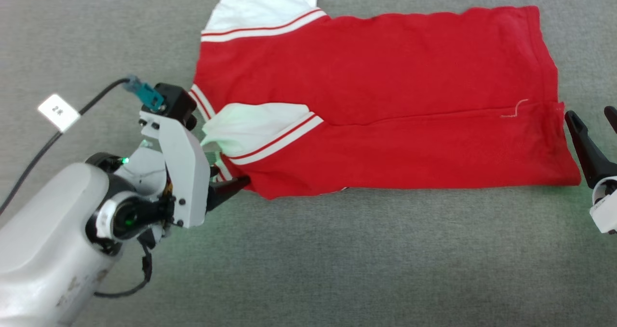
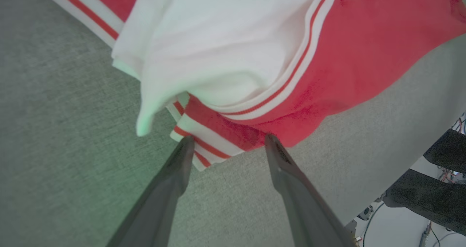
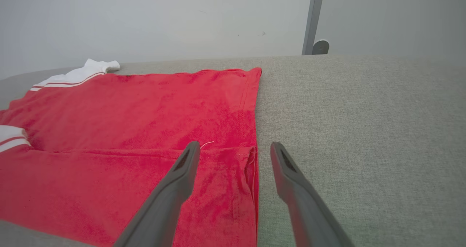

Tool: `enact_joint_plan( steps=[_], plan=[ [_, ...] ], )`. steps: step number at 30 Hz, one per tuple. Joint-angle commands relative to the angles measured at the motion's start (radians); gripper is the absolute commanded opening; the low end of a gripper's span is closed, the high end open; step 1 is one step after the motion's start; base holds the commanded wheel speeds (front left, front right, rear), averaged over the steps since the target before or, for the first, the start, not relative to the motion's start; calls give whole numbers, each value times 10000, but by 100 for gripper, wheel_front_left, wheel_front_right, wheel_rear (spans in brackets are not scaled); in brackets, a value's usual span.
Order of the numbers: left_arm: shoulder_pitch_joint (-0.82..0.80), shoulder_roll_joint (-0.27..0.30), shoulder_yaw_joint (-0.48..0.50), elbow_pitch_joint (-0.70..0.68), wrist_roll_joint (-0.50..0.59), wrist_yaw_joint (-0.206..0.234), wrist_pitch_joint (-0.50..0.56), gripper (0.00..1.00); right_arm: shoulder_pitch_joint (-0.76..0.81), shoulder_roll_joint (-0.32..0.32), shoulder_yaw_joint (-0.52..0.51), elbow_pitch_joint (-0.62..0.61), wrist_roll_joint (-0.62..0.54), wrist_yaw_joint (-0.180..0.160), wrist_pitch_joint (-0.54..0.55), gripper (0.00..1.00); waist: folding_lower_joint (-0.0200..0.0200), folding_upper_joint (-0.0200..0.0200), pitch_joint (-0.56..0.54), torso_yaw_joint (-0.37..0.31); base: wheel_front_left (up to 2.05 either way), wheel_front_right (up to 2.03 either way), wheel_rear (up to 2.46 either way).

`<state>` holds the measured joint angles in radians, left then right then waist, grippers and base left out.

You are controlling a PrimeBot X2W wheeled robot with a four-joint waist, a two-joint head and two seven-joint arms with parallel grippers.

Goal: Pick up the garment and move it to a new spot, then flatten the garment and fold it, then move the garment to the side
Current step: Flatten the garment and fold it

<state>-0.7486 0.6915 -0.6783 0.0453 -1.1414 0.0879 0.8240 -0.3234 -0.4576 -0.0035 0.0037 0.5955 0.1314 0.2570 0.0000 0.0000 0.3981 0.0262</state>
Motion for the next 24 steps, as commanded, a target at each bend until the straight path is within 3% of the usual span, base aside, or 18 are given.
enact_joint_plan(
  steps=[1,12,13,14,15,16,24],
  plan=[
    [-150,-59,-27,159,-26,-17,39,100,-136,22,22,-3,3,-17,16,100,0,0,181,-202,0,0,0],
    [-316,-834,-421,2091,-264,-554,272,100,-92,-18,-69,-45,-6,-17,67,100,0,0,581,-520,0,0,0],
    [-332,-906,-446,2173,-267,-621,229,85,-83,-49,-75,-63,2,-17,130,100,0,0,600,-505,0,0,0],
    [-343,-983,-480,2238,-248,-707,166,47,-76,-83,-65,-84,15,-17,179,100,0,0,614,-485,0,0,0],
    [-350,-1063,-492,2299,-238,-788,92,27,-63,-123,-32,-103,38,-17,281,100,0,0,615,-463,0,0,0],
    [-339,-1157,-471,2371,-304,-859,41,0,-43,-171,2,-122,75,-17,397,100,0,0,613,-439,0,0,0],
    [-384,-1552,-678,2666,-129,-1339,-301,0,70,-1202,791,-311,473,-17,2651,100,0,0,541,-105,0,0,0]
  ],
)
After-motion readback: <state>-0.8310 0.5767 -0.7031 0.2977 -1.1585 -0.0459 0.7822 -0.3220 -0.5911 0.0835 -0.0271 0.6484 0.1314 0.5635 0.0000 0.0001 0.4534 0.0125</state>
